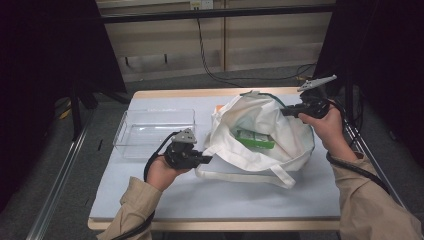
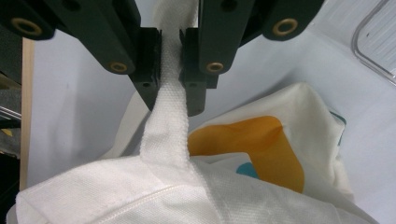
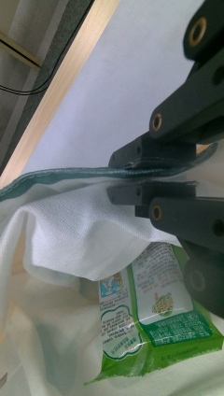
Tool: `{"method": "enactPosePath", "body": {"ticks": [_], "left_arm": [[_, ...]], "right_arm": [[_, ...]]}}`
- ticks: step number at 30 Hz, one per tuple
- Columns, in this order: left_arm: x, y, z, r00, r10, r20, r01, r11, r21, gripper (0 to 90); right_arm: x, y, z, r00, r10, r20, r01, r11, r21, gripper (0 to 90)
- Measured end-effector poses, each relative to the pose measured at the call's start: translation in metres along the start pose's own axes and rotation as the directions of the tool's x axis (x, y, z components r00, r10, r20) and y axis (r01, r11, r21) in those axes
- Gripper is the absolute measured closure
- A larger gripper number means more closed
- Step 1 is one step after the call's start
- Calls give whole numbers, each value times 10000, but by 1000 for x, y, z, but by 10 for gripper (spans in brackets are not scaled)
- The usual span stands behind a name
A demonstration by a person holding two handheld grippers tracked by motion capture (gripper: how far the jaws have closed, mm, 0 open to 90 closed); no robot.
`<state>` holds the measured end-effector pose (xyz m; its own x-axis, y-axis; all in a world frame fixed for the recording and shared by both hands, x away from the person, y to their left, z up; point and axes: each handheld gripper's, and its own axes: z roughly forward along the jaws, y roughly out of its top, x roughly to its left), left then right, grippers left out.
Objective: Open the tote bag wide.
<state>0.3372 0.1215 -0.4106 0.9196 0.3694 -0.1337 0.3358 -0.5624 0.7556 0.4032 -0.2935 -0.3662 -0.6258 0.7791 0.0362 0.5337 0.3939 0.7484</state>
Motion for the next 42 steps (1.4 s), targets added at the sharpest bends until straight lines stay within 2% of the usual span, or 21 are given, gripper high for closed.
{"method": "enactPosePath", "body": {"ticks": [1,2,3,4,6,7,10,11,12,15,18,20,23,25,26,27,32,34,40,42], "left_arm": [[0,-1,1,10000,5,37,-5,9999,-132,818],[1,-2,1,10000,55,53,-54,10000,-68,818],[0,-3,2,10000,-54,36,55,9997,-225,818],[1,-4,0,10000,-9,23,9,10000,-58,818],[1,-5,1,9999,-22,101,23,9999,-98,818],[1,-5,1,10000,-14,28,14,9999,119,819],[1,-7,2,10000,-49,74,49,10000,19,818],[1,-8,3,9999,-88,85,90,9998,-160,817],[1,-7,1,10000,-46,55,46,10000,-3,816],[1,-6,1,9999,-88,129,91,9995,-290,805],[1,-4,0,9996,-140,264,150,9992,-380,724],[1,1,-3,9989,-324,343,345,9973,-644,642],[2,4,-5,9989,-354,306,376,9967,-719,534],[1,9,-6,9990,-333,295,361,9945,-980,446],[1,11,-7,9986,-418,325,448,9942,-975,429],[1,12,-6,9980,-466,423,510,9927,-1096,423],[1,20,-6,9989,-415,213,432,9951,-885,380],[1,22,-6,9985,-456,289,481,9946,-918,382],[1,30,-6,9992,-387,128,395,9972,-641,377],[1,32,-6,9987,-458,215,473,9962,-727,376]], "right_arm": [[0,0,0,10000,-7,31,7,10000,17,832],[0,0,1,10000,-39,30,39,10000,25,833],[-1,0,1,10000,-38,36,37,10000,17,833],[-1,0,1,10000,-30,22,30,10000,7,833],[-1,-1,2,10000,-51,0,51,10000,-16,833],[-1,-1,2,10000,-54,32,54,10000,-12,833],[-1,-1,2,10000,3,63,-3,10000,-25,833],[-1,-1,2,10000,-12,28,12,10000,-15,833],[-1,-1,2,10000,-6,30,6,10000,-14,833],[1,0,1,9999,-94,37,94,10000,-3,833],[2,1,0,9997,-224,11,224,9997,20,832],[2,1,-1,9997,-235,26,235,9997,7,832],[3,1,-1,9998,-220,-21,220,9998,36,831],[4,1,-2,9997,-239,11,238,9997,74,831],[4,2,-1,9996,-287,24,287,9996,37,831],[5,2,-1,9996,-291,-6,291,9996,33,831],[7,4,-3,9993,-364,69,363,9992,144,829],[7,4,-3,9991,-427,34,426,9990,120,829],[8,5,-4,9988,-476,114,474,9987,174,828],[8,5,-4,9989,-461,101,459,9988,192,827]]}}
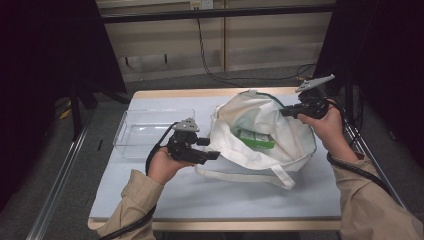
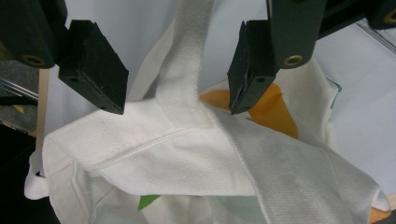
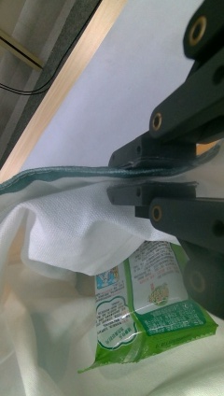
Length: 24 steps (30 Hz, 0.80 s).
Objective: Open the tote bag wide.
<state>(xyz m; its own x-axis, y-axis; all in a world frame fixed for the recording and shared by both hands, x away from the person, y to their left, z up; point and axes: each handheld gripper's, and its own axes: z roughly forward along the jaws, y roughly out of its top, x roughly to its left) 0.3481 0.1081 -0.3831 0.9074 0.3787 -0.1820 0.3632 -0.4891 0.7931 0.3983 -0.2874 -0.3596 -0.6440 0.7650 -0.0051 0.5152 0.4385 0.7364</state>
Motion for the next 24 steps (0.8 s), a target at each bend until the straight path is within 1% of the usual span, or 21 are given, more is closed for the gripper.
{"method": "enactPosePath", "body": {"ticks": [2,3,7,8,11,12,13,14,16,17,18,19,21,22,23,24], "left_arm": [[-1,1,0,10000,-26,-51,26,10000,23,376],[0,2,-1,9999,74,-87,-73,9999,100,375],[-3,3,1,9999,126,-84,-126,9999,-21,362],[-3,3,0,9999,137,-66,-136,9998,140,354],[-3,3,1,9999,130,-74,-129,9998,139,343],[-4,2,1,9999,166,-43,-165,9998,116,343],[-5,2,1,9994,331,-100,-328,9991,256,344],[-5,1,1,9992,391,-31,-391,9991,183,343],[-7,0,-1,9988,479,-39,-478,9987,147,324],[-7,0,-1,9988,479,-39,-478,9987,147,306],[-7,0,-2,9991,429,-10,-429,9991,11,291],[-6,0,-3,9988,480,8,-480,9988,-9,279],[-7,0,-2,9991,426,16,-426,9991,-89,269],[-7,1,-2,9989,470,-50,-470,9989,-8,268],[-6,2,0,9994,340,-44,-340,9994,-42,264],[-6,2,1,9994,339,-78,-339,9994,38,262]], "right_arm": [[0,0,0,10000,-9,8,9,10000,-4,827],[-1,0,-1,10000,47,-75,-47,10000,-7,825],[-1,-1,0,10000,18,-71,-18,10000,-64,823],[-1,-1,0,9999,25,-103,-26,10000,-84,823],[-1,-1,0,9999,28,-108,-28,10000,-67,823],[-1,-1,0,9999,28,-108,-28,10000,-67,823],[0,0,-1,10000,65,-51,-65,10000,1,822],[0,0,-1,10000,45,-48,-45,10000,12,822],[0,0,-1,10000,20,-65,-20,10000,-1,821],[0,1,-1,10000,51,-64,-51,10000,-8,821],[0,1,-1,10000,46,-72,-46,10000,-25,821],[0,1,0,10000,26,-75,-26,10000,-22,821],[0,1,0,10000,41,-58,-41,10000,-13,820],[0,1,0,10000,58,-53,-58,10000,-18,820],[1,1,-1,10000,80,-37,-80,10000,15,819],[1,1,0,10000,15,-36,-16,10000,-21,819]]}}
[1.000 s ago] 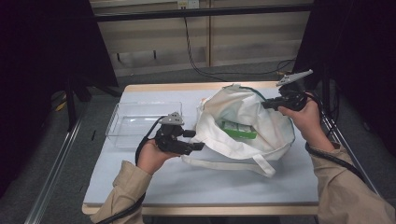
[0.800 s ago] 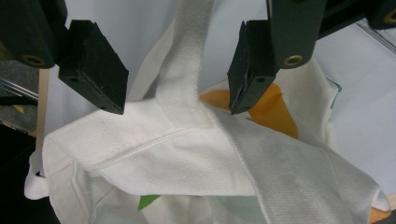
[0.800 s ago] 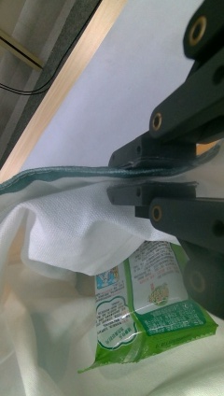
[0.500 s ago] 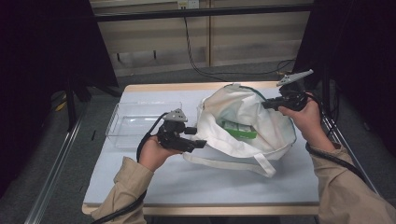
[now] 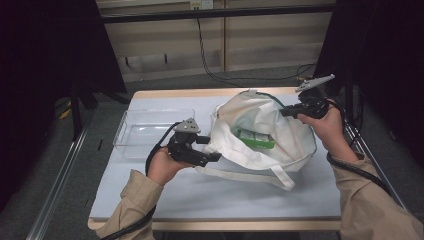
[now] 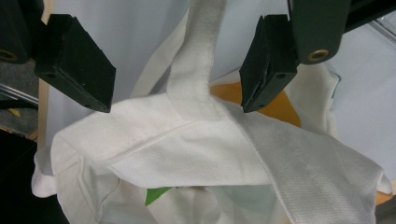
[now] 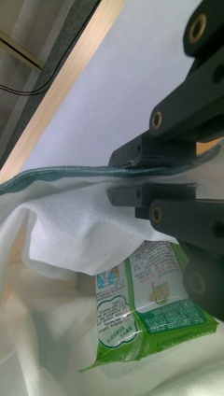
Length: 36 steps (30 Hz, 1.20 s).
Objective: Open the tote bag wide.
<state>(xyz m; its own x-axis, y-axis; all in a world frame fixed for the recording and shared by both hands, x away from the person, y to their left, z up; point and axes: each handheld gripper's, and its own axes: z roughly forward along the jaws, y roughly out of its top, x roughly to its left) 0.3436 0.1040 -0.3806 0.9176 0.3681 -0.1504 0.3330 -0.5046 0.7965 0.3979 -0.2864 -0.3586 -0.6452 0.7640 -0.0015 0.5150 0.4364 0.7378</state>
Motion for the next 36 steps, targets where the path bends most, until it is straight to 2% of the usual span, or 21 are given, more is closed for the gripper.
{"method": "enactPosePath", "body": {"ticks": [7,8,10,11,14,16,17,18,23,24,25,29,33,36], "left_arm": [[2,3,6,9991,-219,-369,223,9997,90,264],[4,3,6,9984,-389,-408,397,9991,167,264],[4,3,8,9982,-420,-424,427,9990,149,264],[6,3,9,9971,-555,-513,566,9982,201,264],[9,3,14,9962,-737,-474,742,9972,105,275],[10,4,15,9957,-775,-500,791,9964,320,296],[10,3,17,9956,-812,-465,822,9964,194,308],[11,4,17,9957,-789,-491,808,9960,378,339],[12,2,20,9959,-821,-392,838,9955,440,500],[13,2,20,9945,-1004,-295,1016,9940,406,574],[13,2,20,9951,-943,-303,954,9948,362,623],[12,2,21,9946,-982,-348,996,9942,402,688],[11,3,21,9952,-923,-338,945,9931,695,832],[11,2,21,9951,-937,-307,959,9922,796,843]], "right_arm": [[2,2,-1,9999,-35,124,34,9999,110,816],[2,2,-1,10000,-26,27,26,9999,134,814],[2,2,-1,10000,-81,45,80,9999,129,814],[2,2,-1,10000,-90,26,90,9999,118,814],[2,1,-1,10000,-52,22,52,10000,76,813],[2,1,0,10000,-52,20,52,10000,77,813],[2,2,0,10000,-42,14,42,10000,85,813],[3,2,0,10000,-78,43,77,9999,103,813],[3,2,0,9999,-128,79,127,9998,145,814],[3,2,0,9999,-120,38,120,9999,124,814],[3,2,1,9999,-133,3,133,9999,89,814],[3,2,1,9999,-109,-6,109,9999,124,816],[3,3,2,9999,-99,24,99,9999,125,817],[2,3,2,9997,-160,183,158,9998,139,822]]}}
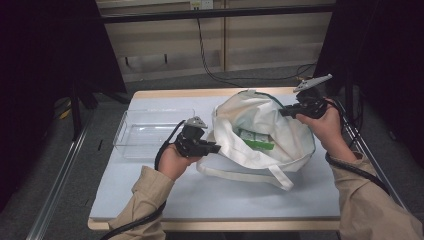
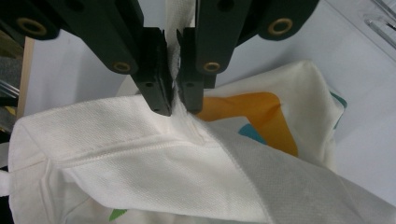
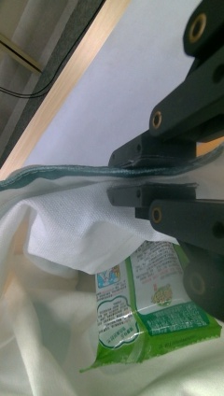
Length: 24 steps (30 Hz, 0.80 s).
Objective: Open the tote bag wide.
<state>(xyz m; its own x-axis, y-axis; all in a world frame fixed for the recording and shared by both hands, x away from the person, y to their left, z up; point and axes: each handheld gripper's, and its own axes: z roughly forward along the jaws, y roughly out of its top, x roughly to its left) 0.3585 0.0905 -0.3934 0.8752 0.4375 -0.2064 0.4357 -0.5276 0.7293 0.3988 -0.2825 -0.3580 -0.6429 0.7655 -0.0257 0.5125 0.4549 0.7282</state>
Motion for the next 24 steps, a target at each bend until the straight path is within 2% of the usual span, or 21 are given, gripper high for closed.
{"method": "enactPosePath", "body": {"ticks": [1,4,5,7,8,11,14,15,17,18,20,24], "left_arm": [[0,-1,-1,9999,94,-106,-93,9998,147,845],[1,-3,-2,9999,125,-66,-124,9998,145,848],[1,-6,-4,9999,46,-119,-43,9996,272,850],[1,-10,-5,9999,1,-155,4,9994,355,853],[2,-12,-5,9999,7,-156,-2,9996,291,853],[3,-15,-7,9999,32,-155,-25,9991,417,854],[3,-20,-7,9999,-92,-82,95,9994,334,855],[2,-21,-7,9998,-95,-174,100,9995,295,855],[2,-22,-8,9998,-128,-148,132,9995,299,855],[2,-22,-8,9998,-122,-158,127,9994,327,854],[2,-22,-8,9998,-37,-185,45,9991,418,854],[1,-22,-7,9998,-5,-218,12,9994,340,854]], "right_arm": [[0,0,0,10000,19,-35,-19,10000,-9,823],[0,-1,0,10000,48,84,-47,10000,-65,829],[-1,-2,-1,9997,219,110,-218,9997,-108,856],[-4,-3,-1,9996,210,177,-207,9996,-187,861],[-5,-4,-1,9997,238,79,-236,9994,-272,862],[-7,-5,-1,9993,328,159,-324,9992,-238,864],[-6,-7,1,9995,317,34,-316,9993,-177,866],[-6,-7,1,9995,327,49,-327,9993,-162,862],[-6,-7,2,9993,379,53,-378,9991,-168,844],[-5,-9,3,9985,545,11,-545,9985,-49,750],[-4,-10,3,9991,419,90,-419,9991,63,685],[-3,-16,-1,9987,492,115,-492,9988,-6,643]]}}
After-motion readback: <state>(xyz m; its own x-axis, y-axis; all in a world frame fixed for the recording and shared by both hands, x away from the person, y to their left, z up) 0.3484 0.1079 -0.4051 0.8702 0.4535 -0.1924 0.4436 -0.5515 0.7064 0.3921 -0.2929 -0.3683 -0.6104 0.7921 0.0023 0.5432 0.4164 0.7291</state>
